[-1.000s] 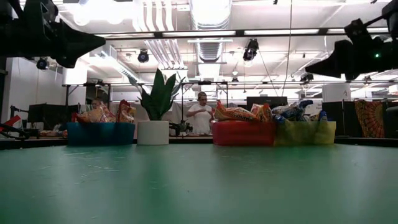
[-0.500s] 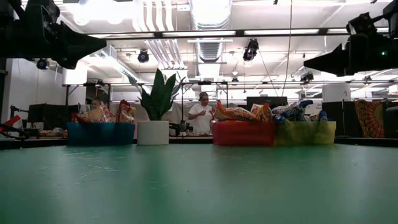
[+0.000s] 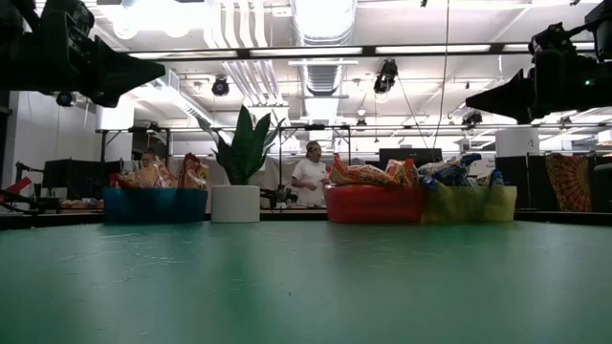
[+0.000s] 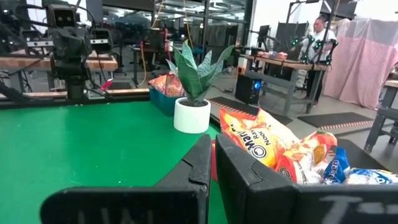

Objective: Sort Maruchan noodles
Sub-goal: Return to Home Position

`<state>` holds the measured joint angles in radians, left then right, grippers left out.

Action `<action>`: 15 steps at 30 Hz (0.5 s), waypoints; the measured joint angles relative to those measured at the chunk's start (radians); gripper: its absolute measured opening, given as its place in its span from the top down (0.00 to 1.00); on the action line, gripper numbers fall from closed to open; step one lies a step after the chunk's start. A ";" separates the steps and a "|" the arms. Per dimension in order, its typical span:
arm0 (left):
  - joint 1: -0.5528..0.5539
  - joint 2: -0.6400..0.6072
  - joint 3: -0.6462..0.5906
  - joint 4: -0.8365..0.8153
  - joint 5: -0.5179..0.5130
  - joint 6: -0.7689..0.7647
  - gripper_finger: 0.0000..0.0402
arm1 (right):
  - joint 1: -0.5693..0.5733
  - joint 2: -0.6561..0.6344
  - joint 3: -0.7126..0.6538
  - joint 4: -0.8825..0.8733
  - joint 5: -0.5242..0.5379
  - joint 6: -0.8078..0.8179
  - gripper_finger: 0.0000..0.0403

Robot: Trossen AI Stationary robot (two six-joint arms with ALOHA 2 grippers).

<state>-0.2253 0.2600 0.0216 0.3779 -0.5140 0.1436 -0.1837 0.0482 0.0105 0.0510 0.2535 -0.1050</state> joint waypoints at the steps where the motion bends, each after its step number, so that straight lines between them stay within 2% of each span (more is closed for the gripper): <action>1: 0.000 0.001 0.000 0.000 0.000 0.000 1.00 | 0.000 0.001 0.000 0.000 0.000 0.000 0.97; 15: 0.000 0.014 0.000 -0.001 0.000 0.000 1.00 | 0.000 0.000 0.000 0.005 0.001 -0.001 0.97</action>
<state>-0.2253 0.2742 0.0216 0.3771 -0.5137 0.1436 -0.1837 0.0486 0.0109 0.0559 0.2543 -0.1056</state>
